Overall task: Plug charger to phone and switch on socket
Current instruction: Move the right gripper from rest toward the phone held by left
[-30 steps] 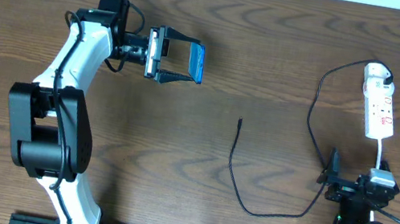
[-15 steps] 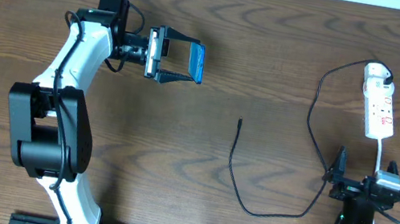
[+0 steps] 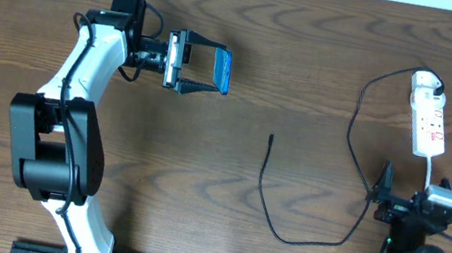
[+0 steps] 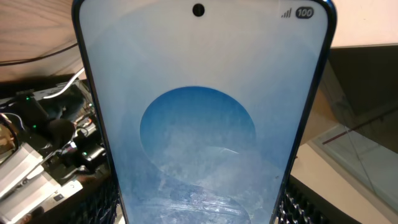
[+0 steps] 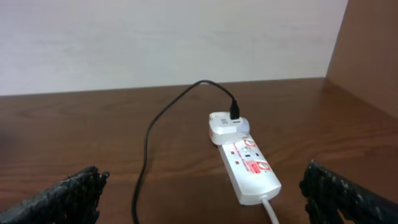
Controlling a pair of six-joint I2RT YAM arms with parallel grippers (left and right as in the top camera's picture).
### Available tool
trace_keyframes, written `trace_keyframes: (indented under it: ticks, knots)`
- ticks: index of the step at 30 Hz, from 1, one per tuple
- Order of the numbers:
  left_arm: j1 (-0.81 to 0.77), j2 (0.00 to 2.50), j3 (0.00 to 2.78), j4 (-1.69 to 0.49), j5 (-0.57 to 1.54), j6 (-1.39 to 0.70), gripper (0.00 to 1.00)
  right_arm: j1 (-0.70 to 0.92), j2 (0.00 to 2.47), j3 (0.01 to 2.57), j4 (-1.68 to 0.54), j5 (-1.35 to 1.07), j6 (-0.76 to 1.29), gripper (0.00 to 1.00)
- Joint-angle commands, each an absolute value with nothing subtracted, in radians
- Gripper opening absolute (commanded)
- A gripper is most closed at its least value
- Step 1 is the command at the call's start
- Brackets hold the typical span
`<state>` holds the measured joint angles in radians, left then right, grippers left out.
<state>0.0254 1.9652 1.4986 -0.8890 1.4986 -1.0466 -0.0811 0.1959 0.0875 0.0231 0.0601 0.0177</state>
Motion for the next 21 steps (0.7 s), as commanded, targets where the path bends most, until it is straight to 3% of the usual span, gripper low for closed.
trace_keyframes:
  ticks: [1,12,21]
  knots:
    - [0.027,1.926,1.498,-0.891,1.559,-1.017,0.07,-0.08,0.333,0.212,0.027,0.059,-0.016,0.99]
    - [0.027,1.926,1.498,-0.861,1.351,-1.0,0.07,-0.08,0.876,0.635,0.024,-0.109,-0.041,0.99]
    - [0.027,1.926,1.498,-0.829,1.169,-1.069,0.07,-0.078,1.222,1.005,-0.104,-0.363,0.098,1.0]
